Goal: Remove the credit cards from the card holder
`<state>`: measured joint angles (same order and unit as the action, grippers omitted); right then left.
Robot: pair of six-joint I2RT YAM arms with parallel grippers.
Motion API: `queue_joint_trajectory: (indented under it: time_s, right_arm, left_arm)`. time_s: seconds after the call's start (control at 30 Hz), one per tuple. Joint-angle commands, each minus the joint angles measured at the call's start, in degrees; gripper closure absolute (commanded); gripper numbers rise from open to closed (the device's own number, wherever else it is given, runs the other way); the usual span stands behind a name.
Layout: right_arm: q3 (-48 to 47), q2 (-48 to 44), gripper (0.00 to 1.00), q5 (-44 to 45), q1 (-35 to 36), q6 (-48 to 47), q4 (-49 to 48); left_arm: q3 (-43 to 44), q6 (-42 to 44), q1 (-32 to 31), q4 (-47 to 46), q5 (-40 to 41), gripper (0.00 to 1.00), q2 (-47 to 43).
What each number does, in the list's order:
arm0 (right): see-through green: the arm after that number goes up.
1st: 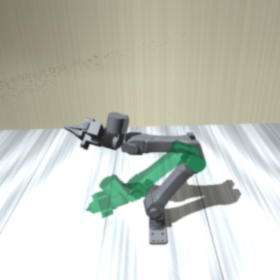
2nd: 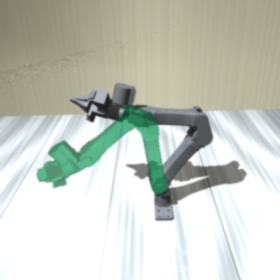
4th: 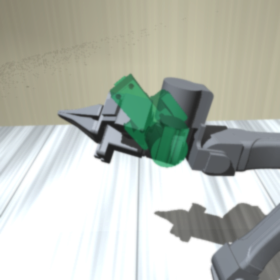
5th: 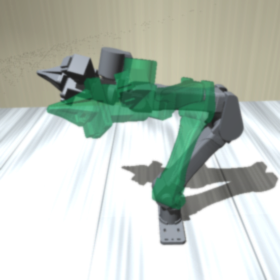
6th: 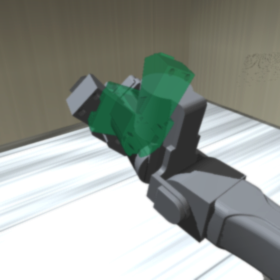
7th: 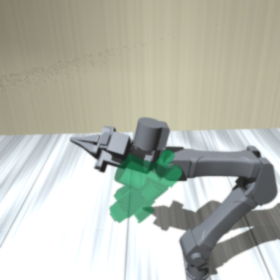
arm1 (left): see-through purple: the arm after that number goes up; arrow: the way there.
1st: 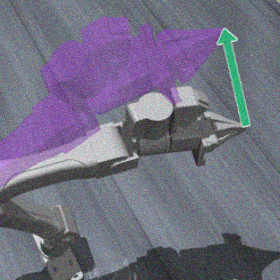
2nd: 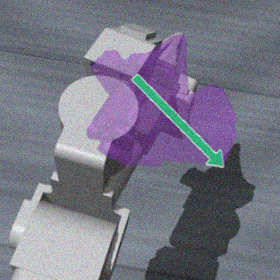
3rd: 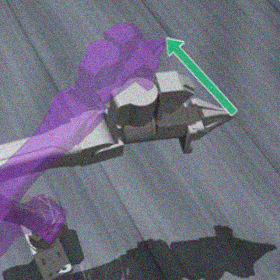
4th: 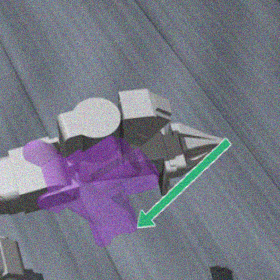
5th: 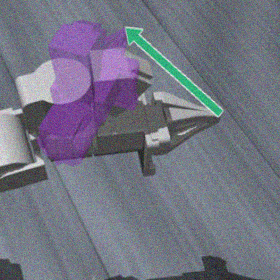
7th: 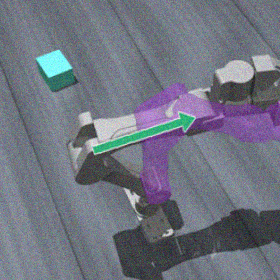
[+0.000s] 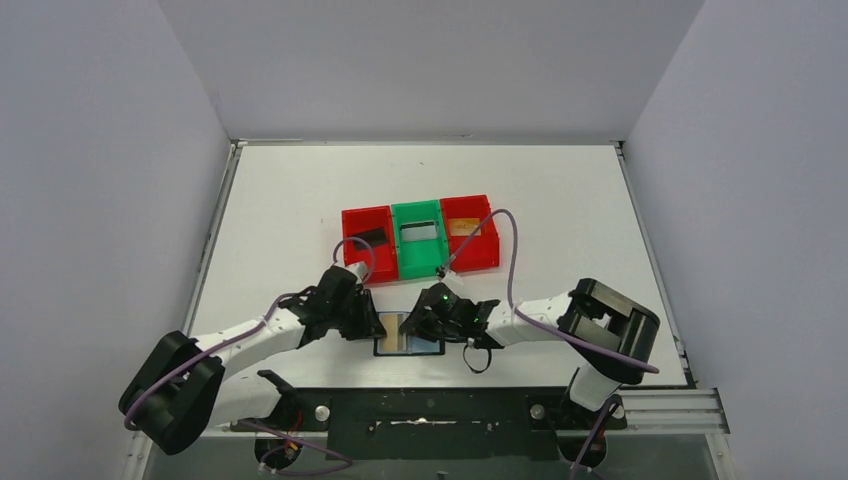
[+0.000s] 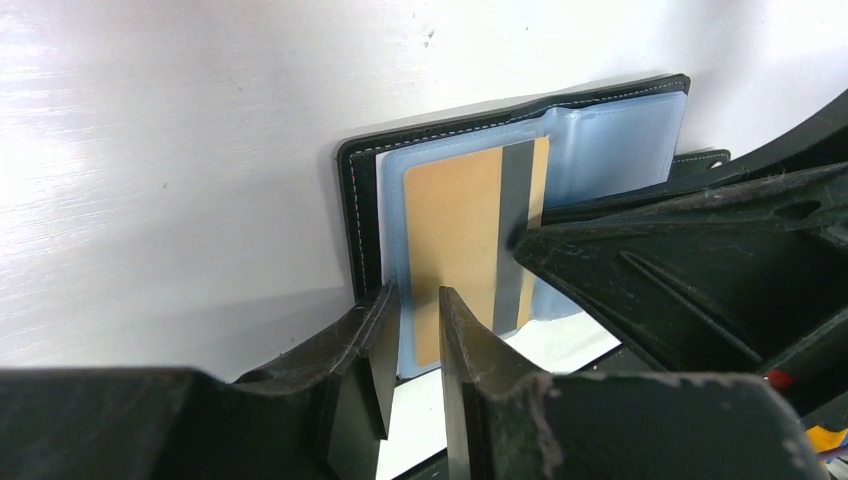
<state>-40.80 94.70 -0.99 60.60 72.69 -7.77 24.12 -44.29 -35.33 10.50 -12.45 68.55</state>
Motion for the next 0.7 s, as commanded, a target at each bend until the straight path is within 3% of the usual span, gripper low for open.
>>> queue_joint_trajectory:
  time_s: [0.0,0.33,0.67]
  right_arm:
    - [4.9,-3.3,0.83,-2.0,-1.0,1.9,-14.4]
    - [10.6,-5.2,1.00,-5.3,-1.9,1.2,-25.7]
    - [16.1,-7.2,0.99,-9.2,-4.5,1.6,-30.2]
  left_arm:
    - [-0.3,0.3,-1.3,0.5,1.3,0.79,1.7]
    - [-0.2,-0.4,-1.5,3.4,7.7,0.84,3.1]
    - [-0.6,-0.9,-1.5,2.7,9.8,0.89,4.2]
